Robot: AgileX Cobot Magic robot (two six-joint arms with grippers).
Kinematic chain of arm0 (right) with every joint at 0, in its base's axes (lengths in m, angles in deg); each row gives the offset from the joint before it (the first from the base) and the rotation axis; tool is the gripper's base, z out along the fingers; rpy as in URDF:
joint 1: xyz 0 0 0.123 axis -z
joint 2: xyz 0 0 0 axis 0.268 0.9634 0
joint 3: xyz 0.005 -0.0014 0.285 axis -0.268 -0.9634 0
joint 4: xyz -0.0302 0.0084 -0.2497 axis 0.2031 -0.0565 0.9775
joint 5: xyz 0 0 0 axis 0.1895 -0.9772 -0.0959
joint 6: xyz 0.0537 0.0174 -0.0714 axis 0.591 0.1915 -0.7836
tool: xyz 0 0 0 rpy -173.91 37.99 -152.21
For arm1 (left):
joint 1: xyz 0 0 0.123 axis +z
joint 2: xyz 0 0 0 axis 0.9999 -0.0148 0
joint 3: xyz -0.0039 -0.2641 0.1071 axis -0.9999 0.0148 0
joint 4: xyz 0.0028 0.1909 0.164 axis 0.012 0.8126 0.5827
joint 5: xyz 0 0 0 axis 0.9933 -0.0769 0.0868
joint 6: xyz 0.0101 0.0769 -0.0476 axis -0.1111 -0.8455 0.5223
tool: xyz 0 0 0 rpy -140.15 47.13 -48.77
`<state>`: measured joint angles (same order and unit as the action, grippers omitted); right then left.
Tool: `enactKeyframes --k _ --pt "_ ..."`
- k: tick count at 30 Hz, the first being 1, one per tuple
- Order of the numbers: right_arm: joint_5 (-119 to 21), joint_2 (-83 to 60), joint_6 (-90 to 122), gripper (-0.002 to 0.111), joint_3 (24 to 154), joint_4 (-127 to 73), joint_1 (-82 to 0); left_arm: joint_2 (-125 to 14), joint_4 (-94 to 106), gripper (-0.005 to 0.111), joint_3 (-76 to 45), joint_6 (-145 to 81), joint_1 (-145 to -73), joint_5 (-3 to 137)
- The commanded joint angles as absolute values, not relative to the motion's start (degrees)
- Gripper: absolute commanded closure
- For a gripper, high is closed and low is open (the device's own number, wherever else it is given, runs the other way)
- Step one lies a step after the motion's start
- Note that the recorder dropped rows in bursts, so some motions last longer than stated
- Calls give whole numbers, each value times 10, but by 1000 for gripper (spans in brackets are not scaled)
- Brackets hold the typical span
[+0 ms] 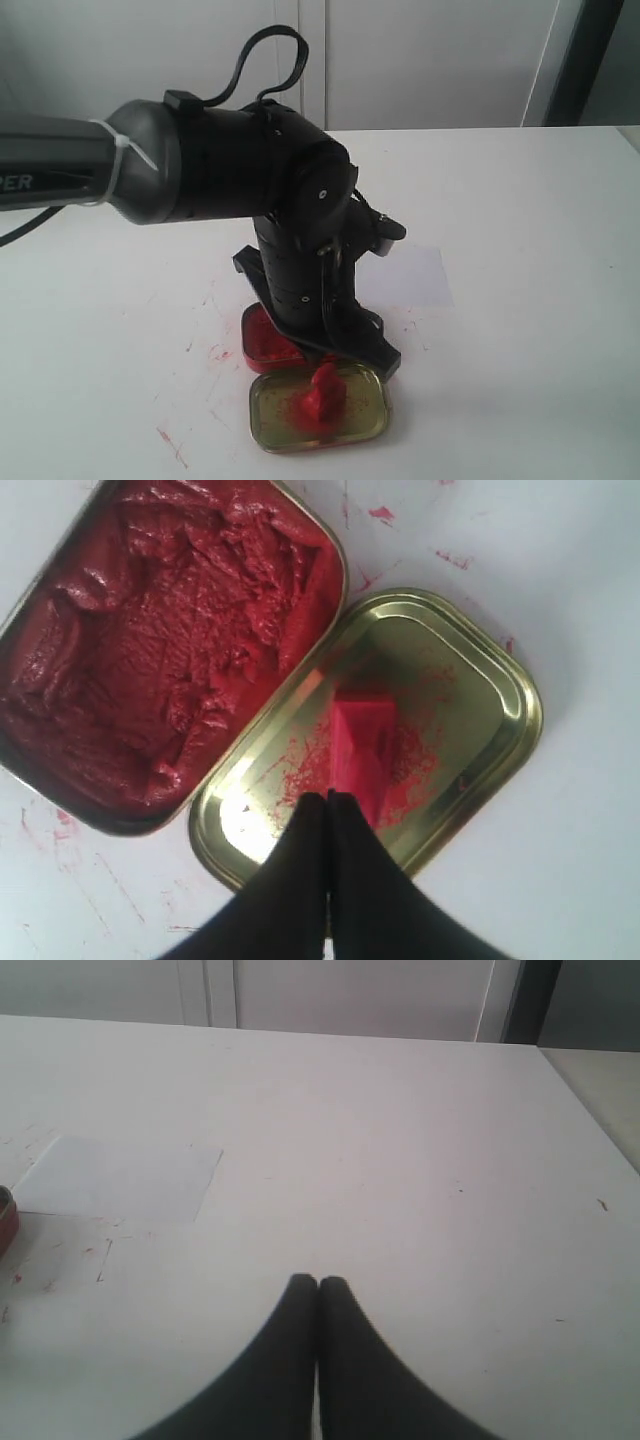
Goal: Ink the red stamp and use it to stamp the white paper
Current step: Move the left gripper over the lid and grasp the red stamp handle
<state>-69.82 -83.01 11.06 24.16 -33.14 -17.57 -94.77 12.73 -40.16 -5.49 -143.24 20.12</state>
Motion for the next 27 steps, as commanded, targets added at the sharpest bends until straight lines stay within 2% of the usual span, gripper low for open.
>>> enactKeyframes --k 1,3,6,23,27 --pt "-691 -833 112 108 239 -330 -178 -945 107 94 -404 -58 -1436 201" --pt "-691 -833 112 108 239 -330 -178 -945 107 78 -404 -68 -1436 205" --pt "-691 -833 112 108 239 -330 -178 -946 107 68 -404 -82 -1436 217" --pt "-691 -833 112 108 239 -330 -178 -1012 103 68 -403 -82 -1436 209" --pt "-691 -833 112 108 239 -330 -178 -1012 103 73 -403 -82 -1436 209"
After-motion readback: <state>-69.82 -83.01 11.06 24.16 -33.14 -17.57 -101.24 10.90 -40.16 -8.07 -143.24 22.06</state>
